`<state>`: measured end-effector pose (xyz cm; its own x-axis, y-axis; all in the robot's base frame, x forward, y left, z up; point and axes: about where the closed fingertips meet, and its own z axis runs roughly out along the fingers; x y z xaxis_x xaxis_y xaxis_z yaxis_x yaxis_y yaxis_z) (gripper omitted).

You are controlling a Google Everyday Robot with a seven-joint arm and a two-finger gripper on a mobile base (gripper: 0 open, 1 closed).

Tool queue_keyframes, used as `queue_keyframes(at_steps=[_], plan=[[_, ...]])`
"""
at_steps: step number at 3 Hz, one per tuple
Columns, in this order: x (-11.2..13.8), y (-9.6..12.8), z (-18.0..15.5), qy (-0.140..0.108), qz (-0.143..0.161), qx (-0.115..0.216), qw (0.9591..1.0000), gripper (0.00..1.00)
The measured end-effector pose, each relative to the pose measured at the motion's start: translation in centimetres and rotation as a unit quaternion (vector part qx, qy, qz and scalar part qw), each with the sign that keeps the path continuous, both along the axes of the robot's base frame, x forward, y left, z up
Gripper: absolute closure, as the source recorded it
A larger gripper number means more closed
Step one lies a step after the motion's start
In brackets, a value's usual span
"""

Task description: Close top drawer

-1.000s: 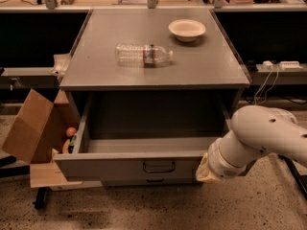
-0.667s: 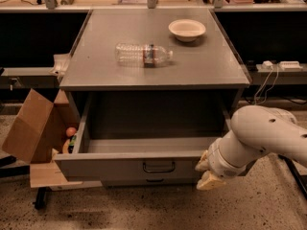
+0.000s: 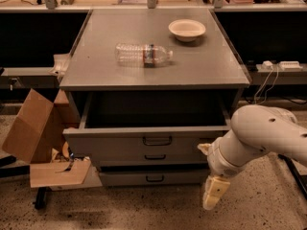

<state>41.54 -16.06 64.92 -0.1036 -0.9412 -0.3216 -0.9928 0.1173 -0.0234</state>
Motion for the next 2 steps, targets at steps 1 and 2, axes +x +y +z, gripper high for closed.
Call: queue_keyframes(at_steps=[1, 2], plan=[[1.8, -0.8, 0.0, -0.014, -0.005, -0.020, 0.9997, 0.23], [4.6, -2.4, 0.0, -0.027, -0.008, -0.038, 0.9989, 0.46]])
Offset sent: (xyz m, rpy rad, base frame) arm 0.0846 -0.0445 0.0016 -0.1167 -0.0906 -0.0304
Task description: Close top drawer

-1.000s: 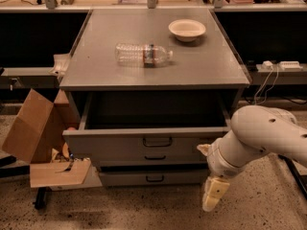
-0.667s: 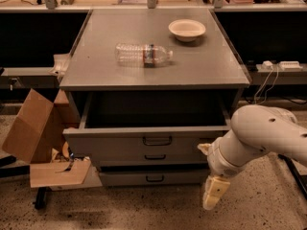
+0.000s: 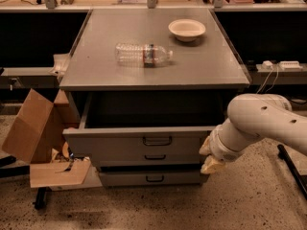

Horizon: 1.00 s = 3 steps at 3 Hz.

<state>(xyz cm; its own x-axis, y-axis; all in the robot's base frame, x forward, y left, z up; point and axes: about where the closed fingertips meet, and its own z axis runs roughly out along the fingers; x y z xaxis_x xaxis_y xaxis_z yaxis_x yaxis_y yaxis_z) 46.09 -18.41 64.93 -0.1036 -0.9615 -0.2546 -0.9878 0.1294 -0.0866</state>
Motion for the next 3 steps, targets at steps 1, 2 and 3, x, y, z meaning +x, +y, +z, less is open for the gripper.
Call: queue_keyframes(at_steps=[1, 2, 3], plan=[[2.5, -1.5, 0.3, -0.020, -0.008, -0.002, 0.9998, 0.69], [4.5, -2.3, 0.5, -0.039, -0.012, 0.008, 0.9991, 0.93], [6.1, -2.4, 0.3, -0.050, -0.013, 0.022, 0.9984, 1.00]])
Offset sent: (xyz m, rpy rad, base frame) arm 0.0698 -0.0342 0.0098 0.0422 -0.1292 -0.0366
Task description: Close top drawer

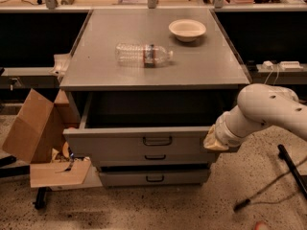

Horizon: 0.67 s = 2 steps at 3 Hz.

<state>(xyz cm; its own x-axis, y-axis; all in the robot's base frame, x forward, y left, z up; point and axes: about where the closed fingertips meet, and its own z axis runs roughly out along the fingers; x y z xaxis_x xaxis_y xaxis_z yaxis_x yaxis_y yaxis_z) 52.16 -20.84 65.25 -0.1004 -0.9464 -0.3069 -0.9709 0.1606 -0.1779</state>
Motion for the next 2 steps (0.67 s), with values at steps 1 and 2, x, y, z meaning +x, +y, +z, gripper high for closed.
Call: queue_keyframes(at_steps=[1, 2], plan=[[1.12, 0.20, -0.22, -0.008, 0.000, 0.014, 0.9999, 1.00], [2.05, 0.40, -0.28, -0.016, -0.002, 0.026, 0.9995, 1.00]])
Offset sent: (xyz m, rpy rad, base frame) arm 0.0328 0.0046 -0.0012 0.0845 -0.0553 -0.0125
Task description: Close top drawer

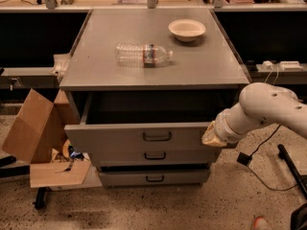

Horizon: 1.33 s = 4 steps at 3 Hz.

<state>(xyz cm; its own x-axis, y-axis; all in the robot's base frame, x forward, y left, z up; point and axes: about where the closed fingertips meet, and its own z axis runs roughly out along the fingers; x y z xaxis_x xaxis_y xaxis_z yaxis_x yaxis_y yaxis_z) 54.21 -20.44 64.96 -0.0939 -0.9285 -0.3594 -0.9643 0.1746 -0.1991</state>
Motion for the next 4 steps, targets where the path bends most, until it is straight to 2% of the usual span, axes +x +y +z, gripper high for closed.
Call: queue_keyframes(at_steps=[1, 2, 4], plan=[[0.75, 0.09, -0.05, -0.006, -0.003, 0.009, 0.9999, 1.00], [0.79, 0.10, -0.05, -0.006, -0.003, 0.010, 0.9999, 0.84], [0.79, 0.10, -0.06, -0.006, -0.003, 0.010, 0.9999, 0.36]])
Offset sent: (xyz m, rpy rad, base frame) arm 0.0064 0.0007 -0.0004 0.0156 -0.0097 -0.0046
